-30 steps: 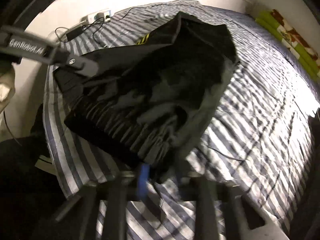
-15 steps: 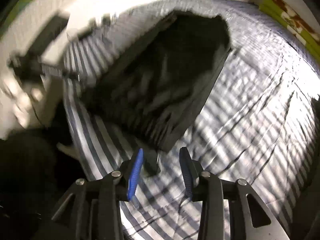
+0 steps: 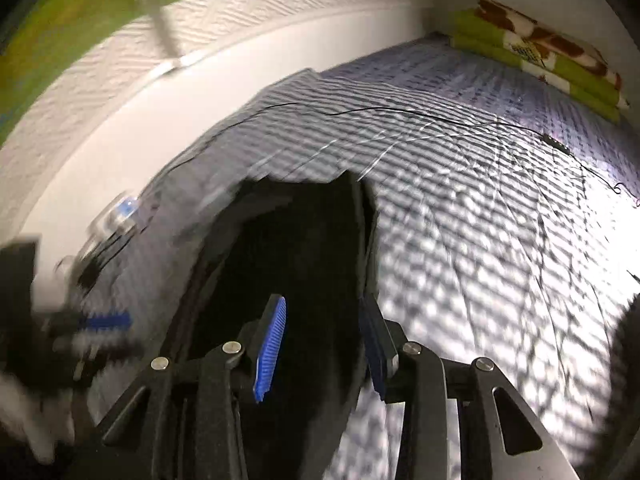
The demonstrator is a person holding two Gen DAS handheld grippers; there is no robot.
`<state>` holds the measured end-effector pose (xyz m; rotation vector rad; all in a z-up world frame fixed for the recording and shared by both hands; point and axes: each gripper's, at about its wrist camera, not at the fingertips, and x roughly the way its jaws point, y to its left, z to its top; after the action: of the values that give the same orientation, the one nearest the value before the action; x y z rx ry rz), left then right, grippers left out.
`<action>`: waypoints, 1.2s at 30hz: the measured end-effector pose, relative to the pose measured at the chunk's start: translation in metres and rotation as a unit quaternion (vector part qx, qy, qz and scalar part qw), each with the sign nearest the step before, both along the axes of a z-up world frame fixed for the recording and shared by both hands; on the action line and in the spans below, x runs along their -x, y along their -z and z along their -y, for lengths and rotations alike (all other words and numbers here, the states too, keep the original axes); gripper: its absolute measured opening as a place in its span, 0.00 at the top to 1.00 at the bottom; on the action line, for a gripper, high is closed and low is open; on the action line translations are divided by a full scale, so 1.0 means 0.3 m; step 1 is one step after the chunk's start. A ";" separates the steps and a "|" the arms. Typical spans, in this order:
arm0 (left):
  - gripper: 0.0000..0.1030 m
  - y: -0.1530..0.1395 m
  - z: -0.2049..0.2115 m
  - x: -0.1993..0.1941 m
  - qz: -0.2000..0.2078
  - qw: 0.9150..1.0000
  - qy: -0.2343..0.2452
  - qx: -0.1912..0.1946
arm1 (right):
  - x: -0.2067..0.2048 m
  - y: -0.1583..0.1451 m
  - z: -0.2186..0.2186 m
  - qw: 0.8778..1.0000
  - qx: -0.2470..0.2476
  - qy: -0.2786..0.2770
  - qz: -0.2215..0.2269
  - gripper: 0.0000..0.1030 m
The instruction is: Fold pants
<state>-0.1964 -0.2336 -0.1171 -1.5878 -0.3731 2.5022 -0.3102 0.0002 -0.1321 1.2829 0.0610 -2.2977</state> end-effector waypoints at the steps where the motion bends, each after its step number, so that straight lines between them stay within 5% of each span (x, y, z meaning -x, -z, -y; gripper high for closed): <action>1: 0.43 0.024 -0.001 0.030 0.003 1.000 0.002 0.007 | 0.071 0.031 0.017 1.000 0.005 0.010 0.011 0.66; 6: 0.43 0.127 0.026 0.153 0.012 1.000 -0.005 0.020 | 0.275 0.162 0.088 0.997 0.013 0.065 0.048 0.66; 12: 0.43 0.203 0.127 0.210 0.021 0.999 -0.046 0.016 | 0.362 0.222 0.161 0.996 0.000 0.076 0.050 0.69; 15: 0.43 0.222 0.187 0.215 0.022 0.997 -0.072 0.009 | 0.369 0.243 0.205 0.996 -0.035 0.063 0.050 0.98; 25: 0.43 0.237 0.239 0.176 0.022 0.997 -0.077 0.020 | 0.368 0.183 0.190 0.991 -0.113 0.075 -0.012 0.96; 28: 0.43 0.232 0.238 0.133 0.014 0.997 -0.076 0.013 | 0.344 0.137 0.212 0.986 -0.134 0.090 -0.044 0.63; 32: 0.43 0.229 0.258 0.062 0.007 0.997 -0.077 0.004 | 0.273 0.076 0.292 0.996 -0.077 0.034 -0.042 0.64; 36: 0.43 0.238 0.282 0.017 0.014 0.997 -0.078 0.000 | 0.258 0.163 0.425 0.992 -0.127 -0.017 0.002 0.82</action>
<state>-0.2016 -0.3183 -0.1884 -1.6561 -0.5221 2.5941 -0.3876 -0.1273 -0.1810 1.3965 0.3831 -2.3146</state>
